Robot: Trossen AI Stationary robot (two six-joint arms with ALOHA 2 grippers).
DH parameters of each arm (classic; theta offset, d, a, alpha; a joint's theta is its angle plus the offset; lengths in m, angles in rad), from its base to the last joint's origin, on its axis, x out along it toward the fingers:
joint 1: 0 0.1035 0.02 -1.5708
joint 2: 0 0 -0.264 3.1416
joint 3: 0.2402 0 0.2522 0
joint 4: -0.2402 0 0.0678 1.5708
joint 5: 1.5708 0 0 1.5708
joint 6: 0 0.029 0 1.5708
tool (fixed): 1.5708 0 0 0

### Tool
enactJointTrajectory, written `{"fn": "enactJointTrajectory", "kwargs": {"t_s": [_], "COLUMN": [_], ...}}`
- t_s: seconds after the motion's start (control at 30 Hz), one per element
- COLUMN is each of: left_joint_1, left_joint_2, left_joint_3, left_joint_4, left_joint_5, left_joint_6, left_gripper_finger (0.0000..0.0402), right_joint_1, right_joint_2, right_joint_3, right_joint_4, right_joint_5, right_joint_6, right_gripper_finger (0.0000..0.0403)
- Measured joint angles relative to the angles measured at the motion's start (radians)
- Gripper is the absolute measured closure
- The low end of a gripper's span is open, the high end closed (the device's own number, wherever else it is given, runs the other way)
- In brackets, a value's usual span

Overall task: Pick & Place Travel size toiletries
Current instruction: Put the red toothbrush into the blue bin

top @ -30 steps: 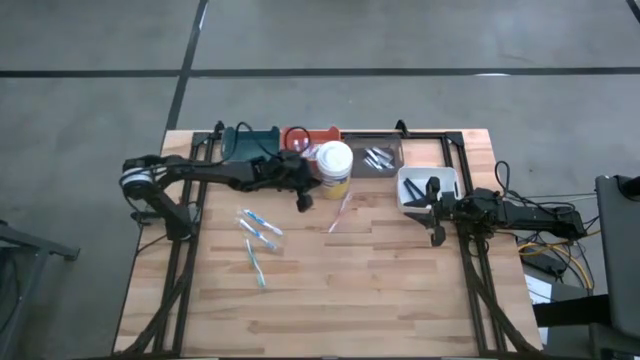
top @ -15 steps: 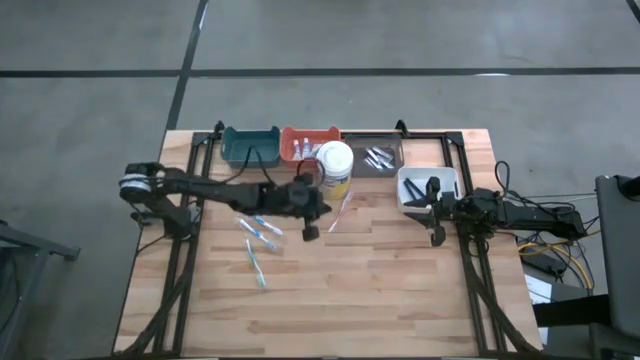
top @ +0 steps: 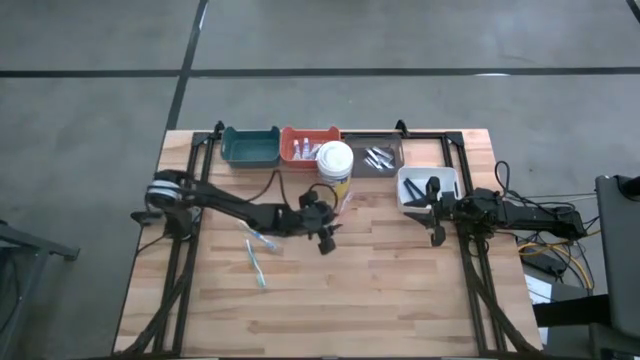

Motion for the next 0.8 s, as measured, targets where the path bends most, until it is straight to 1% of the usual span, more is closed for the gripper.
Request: {"fn": "enactJointTrajectory", "kwargs": {"t_s": [0.13, 0.27, 0.37, 0.5, 0.57, 0.67, 0.8], "left_joint_1": [0.003, 0.003, 0.002, 0.003, 0.004, 0.003, 0.003], "left_joint_2": [0.091, 0.161, 0.194, 0.207, 0.204, 0.195, 0.191], "left_joint_3": [0.042, 0.094, 0.128, 0.173, 0.185, 0.185, 0.182], "left_joint_4": [0.020, 0.016, -0.021, -0.150, -0.197, -0.207, -0.235], "left_joint_5": [-0.008, -0.009, -0.065, -0.185, -0.222, -0.222, -0.208], "left_joint_6": [-0.018, -0.004, 0.010, 0.006, 0.000, -0.030, -0.115], "left_gripper_finger": [0.0229, 0.0223, 0.0223, 0.0223, 0.0223, 0.0223, 0.0223], "right_joint_1": [0.000, 0.000, 0.000, 0.000, 0.000, 0.000, 0.000], "right_joint_2": [0.002, 0.002, 0.001, 0.000, 0.000, 0.001, 0.000], "right_joint_3": [0.000, 0.000, 0.000, 0.000, 0.000, 0.000, 0.000], "right_joint_4": [0.000, 0.000, 0.000, -0.001, 0.000, 0.000, 0.000], "right_joint_5": [0.000, 0.000, 0.000, 0.000, 0.000, 0.000, 0.000], "right_joint_6": [0.001, 0.001, -0.001, 0.000, -0.001, 0.000, 0.001], "right_gripper_finger": [0.0287, 0.0283, 0.0280, 0.0275, 0.0274, 0.0273, 0.0275]}}
